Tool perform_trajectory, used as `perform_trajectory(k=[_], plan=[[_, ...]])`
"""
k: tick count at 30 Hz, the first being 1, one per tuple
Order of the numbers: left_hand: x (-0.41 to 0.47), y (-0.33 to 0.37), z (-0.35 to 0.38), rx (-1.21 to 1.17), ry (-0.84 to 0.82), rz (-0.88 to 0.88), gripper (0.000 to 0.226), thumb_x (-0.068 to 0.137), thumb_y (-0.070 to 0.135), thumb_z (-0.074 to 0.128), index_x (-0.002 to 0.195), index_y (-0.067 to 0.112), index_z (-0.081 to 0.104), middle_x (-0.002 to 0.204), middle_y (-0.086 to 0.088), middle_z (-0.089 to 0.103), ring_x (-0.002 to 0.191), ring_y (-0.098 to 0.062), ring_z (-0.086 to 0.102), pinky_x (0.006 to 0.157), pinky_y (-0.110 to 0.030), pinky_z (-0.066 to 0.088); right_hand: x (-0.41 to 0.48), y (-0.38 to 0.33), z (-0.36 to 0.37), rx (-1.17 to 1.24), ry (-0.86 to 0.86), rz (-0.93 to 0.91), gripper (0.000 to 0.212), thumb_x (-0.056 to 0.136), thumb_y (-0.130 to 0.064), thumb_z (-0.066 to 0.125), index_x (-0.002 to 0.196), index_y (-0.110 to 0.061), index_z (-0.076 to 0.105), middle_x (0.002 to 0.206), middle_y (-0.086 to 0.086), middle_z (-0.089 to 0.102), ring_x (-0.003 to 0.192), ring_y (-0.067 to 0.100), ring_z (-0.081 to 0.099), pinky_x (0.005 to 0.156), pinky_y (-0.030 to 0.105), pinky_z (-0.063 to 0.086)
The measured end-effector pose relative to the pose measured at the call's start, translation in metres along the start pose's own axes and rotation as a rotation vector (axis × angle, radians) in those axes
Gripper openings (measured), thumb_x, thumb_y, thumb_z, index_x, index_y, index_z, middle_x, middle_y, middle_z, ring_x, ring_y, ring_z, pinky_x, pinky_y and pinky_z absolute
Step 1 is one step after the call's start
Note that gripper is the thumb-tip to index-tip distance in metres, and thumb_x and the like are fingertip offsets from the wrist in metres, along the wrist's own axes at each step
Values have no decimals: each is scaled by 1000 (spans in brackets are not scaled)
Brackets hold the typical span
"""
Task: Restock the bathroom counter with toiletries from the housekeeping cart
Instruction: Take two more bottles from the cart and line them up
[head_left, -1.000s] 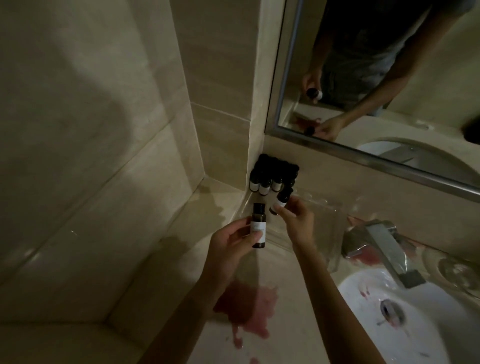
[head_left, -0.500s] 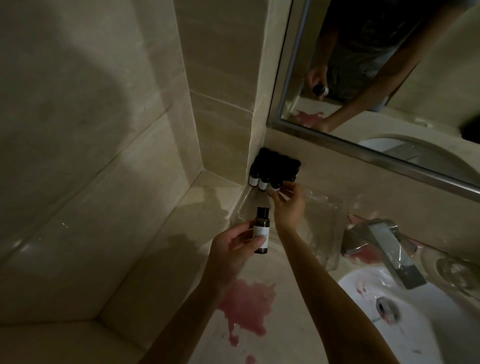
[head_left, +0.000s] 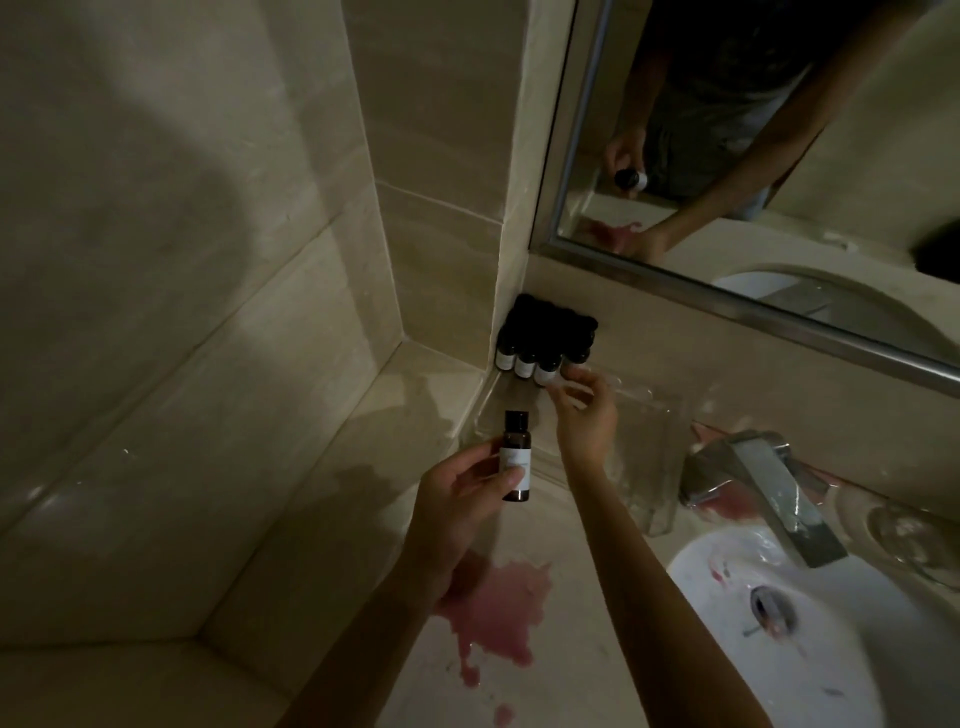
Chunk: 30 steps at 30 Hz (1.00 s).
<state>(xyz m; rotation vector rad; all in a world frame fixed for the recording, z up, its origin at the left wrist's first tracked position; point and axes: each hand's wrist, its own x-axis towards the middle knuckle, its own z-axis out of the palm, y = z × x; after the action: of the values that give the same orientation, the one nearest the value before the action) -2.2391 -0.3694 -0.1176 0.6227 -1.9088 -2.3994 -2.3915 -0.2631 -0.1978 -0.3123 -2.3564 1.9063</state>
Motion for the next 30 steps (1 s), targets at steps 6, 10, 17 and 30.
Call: perform_trajectory(k=[6, 10, 17, 30], plan=[[-3, 0, -1, -8, 28, -3, 35, 85, 8, 67, 120, 9, 65, 108, -6, 72, 101, -14, 68, 85, -26, 56, -53, -39, -50, 213, -327, 202, 18, 90, -20, 65, 106, -13, 68, 101, 6, 70, 94, 19, 68, 80, 27, 57], [-5, 0, -1, 30, 13, 20, 30, 85, 9, 68, 116, 10, 68, 102, -4, 74, 97, -14, 69, 79, -21, 55, -90, -60, -70, 236, -586, 278, 24, 92, -20, 61, 114, -11, 67, 108, 9, 71, 99, 20, 69, 84, 29, 57], [-6, -7, 2, 102, -30, -5, 37, 83, 8, 70, 119, 12, 66, 105, -3, 73, 100, -14, 69, 90, -30, 54, -103, -64, -78, 196, -607, 296, 23, 92, -18, 62, 113, -9, 68, 106, 11, 72, 98, 17, 70, 79, 24, 57], [-4, -9, -5, 48, 24, -28, 34, 82, 4, 70, 115, 13, 67, 106, -10, 71, 96, -14, 67, 84, -23, 55, -56, -51, -68, 65, -501, 126, 17, 82, -6, 72, 98, -11, 67, 95, 8, 71, 86, 16, 69, 81, 31, 57]])
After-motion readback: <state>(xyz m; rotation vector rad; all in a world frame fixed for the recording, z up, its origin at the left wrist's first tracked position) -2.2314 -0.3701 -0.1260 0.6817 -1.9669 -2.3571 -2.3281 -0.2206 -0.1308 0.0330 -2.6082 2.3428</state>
